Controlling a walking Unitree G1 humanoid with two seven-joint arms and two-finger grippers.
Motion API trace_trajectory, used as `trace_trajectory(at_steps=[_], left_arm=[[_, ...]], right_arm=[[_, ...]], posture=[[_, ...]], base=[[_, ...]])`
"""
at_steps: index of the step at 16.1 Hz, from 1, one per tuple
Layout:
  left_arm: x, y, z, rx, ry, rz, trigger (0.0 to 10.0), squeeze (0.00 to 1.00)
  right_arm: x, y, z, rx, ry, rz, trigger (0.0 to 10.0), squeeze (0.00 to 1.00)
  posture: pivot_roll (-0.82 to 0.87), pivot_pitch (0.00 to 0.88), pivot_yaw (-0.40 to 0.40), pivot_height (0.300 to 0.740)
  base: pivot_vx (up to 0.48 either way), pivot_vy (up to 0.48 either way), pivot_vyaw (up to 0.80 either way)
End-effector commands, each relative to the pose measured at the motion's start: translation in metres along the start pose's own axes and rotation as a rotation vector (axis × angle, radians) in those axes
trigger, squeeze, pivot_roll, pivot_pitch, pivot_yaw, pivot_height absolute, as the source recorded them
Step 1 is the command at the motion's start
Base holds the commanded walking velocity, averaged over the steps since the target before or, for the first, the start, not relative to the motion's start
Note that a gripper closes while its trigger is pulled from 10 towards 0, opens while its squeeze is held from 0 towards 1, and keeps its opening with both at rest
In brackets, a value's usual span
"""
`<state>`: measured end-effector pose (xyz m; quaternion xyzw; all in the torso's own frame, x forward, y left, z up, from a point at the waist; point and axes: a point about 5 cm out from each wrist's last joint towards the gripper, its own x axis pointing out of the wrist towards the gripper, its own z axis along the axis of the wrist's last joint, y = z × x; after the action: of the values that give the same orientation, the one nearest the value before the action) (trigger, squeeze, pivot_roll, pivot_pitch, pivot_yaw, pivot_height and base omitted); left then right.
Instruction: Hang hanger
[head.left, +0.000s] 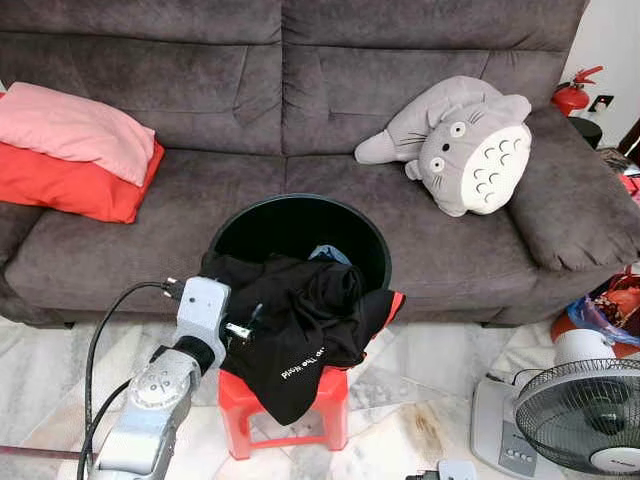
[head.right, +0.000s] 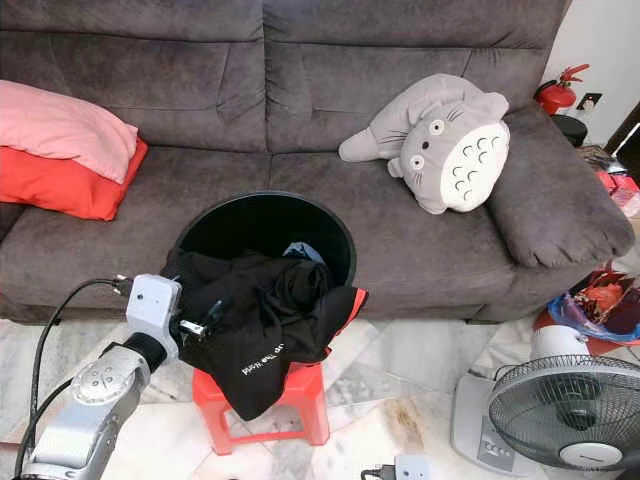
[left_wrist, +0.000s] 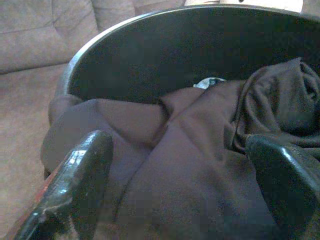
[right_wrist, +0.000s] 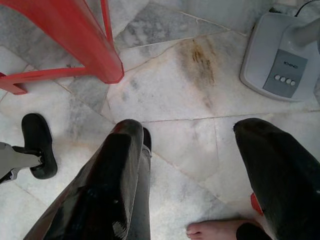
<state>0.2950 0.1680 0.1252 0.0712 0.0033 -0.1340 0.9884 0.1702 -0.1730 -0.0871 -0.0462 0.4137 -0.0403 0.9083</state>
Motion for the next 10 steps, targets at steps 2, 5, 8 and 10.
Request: trace_trajectory(at_steps=[2, 5, 8, 10], left_arm=[[-0.002, 0.002, -0.011, 0.033, 0.074, 0.011, 10.0, 0.0], [-0.002, 0.002, -0.018, 0.039, 0.126, 0.019, 10.0, 0.0], [-0.002, 0.002, -0.021, 0.041, 0.154, 0.018, 7.0, 0.0], [-0.002, 0.001, -0.021, 0.047, 0.162, 0.01, 0.1, 0.0]], right_arm=[[-0.003, 0.0, -0.008, -0.007, 0.018, -0.005, 10.0, 0.0], [-0.003, 0.0, -0.008, -0.013, 0.018, -0.001, 10.0, 0.0], [-0.003, 0.0, -0.009, -0.016, 0.02, -0.001, 10.0, 0.0], [-0.003, 0.0, -0.009, -0.017, 0.02, -0.001, 10.0, 0.0]], posture=[[-0.04, 0.211, -0.022, 0.74], [-0.04, 0.214, -0.024, 0.74], [-0.04, 0.215, -0.024, 0.74], [-0.04, 0.215, -0.023, 0.74]], base=[[0.0, 0.0, 0.0], [0.0, 0.0, 0.0], [0.0, 0.0, 0.0], [0.0, 0.0, 0.0]])
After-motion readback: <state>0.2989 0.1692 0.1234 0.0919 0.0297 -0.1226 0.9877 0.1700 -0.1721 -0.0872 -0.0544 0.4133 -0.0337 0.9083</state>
